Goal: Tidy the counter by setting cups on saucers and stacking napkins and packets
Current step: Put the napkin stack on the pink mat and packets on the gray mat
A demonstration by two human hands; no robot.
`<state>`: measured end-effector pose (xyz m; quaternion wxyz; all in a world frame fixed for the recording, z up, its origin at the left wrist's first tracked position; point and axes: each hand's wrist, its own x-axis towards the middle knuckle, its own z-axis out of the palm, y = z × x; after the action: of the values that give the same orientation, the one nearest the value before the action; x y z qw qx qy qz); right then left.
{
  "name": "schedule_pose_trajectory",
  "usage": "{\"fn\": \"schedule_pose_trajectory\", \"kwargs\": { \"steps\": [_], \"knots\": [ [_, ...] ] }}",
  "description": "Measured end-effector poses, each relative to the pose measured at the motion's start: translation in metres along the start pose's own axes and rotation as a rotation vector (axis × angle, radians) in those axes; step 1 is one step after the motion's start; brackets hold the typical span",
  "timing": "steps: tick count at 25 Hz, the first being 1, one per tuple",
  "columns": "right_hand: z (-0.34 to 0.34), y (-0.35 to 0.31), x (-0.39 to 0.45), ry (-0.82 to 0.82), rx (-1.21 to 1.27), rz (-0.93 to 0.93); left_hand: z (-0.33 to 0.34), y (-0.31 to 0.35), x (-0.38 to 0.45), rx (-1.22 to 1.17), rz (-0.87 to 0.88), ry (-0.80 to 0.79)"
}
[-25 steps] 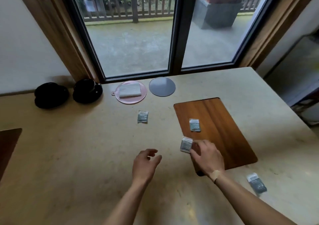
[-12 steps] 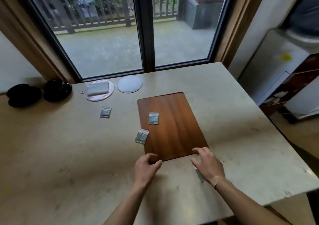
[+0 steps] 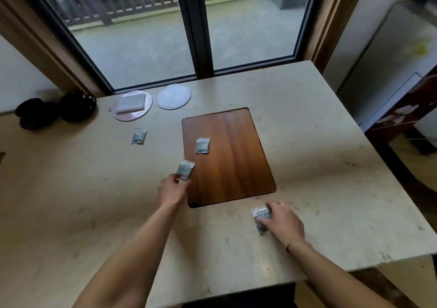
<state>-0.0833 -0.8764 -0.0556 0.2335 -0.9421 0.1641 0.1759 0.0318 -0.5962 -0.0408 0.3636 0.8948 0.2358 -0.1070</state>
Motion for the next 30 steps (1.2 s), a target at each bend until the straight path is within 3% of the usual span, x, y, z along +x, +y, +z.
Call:
{"fn": "schedule_pose_trajectory", "kwargs": {
  "steps": [14, 23, 30],
  "knots": [
    [0.004, -0.015, 0.006, -0.029, 0.034, 0.149, 0.012, 0.013, 0.054, 0.459, 0.069, -0.004],
    [-0.003, -0.016, -0.001, -0.061, -0.015, 0.299, 0.006, 0.011, 0.067, 0.372, 0.092, -0.054],
    [-0.001, -0.011, 0.018, -0.219, 0.441, 0.390, -0.004, 0.000, 0.073, 0.276, 0.160, -0.182]
  ]
}}
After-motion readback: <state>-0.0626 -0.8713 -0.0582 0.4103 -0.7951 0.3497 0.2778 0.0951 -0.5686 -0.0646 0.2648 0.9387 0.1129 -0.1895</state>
